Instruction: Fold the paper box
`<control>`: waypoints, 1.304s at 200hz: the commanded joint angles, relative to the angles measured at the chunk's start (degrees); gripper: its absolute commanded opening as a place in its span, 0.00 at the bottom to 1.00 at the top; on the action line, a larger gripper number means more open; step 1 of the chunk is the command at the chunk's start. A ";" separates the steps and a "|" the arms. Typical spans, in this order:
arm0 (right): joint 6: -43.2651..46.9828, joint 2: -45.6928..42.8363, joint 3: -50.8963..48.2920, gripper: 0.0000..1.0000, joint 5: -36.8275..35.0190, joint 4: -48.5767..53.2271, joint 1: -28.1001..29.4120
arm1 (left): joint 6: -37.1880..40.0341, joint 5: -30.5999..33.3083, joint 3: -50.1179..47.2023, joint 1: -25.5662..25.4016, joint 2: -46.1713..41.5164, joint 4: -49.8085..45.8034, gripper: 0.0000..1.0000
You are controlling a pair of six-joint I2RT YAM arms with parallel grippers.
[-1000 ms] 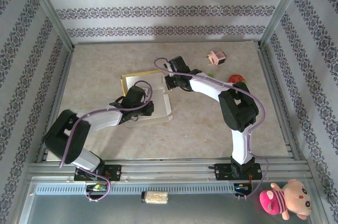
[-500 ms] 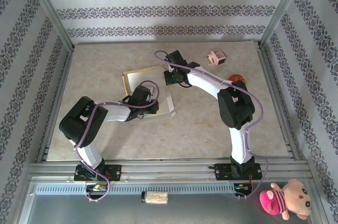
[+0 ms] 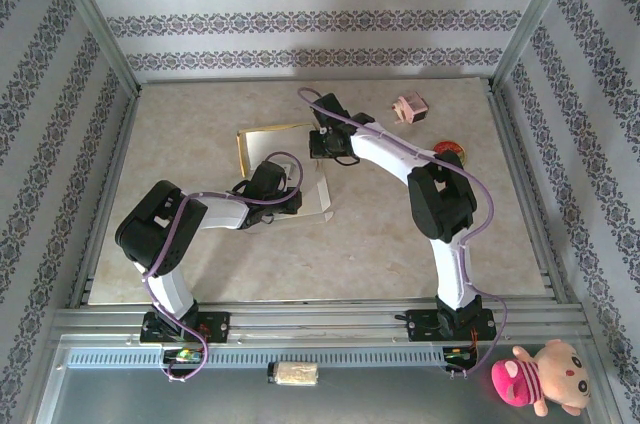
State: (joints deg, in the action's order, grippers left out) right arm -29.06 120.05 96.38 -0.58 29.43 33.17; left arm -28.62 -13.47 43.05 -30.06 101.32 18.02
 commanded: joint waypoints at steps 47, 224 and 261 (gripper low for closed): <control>-0.97 -2.43 -15.66 0.06 -12.65 -9.51 5.98 | -1.08 0.60 -0.21 -0.57 1.60 1.90 0.00; 2.87 -3.95 -28.09 0.00 -17.77 -26.62 8.09 | -16.05 20.10 -0.72 5.04 -41.84 -28.42 0.41; 3.77 -3.78 -26.93 0.00 -17.03 -26.26 8.13 | -20.94 -5.48 5.17 23.20 -37.17 -30.76 0.60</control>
State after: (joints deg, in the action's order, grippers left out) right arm -26.76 112.55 70.48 -20.27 -3.73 40.66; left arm -44.03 -4.73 45.84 -15.00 59.79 -3.99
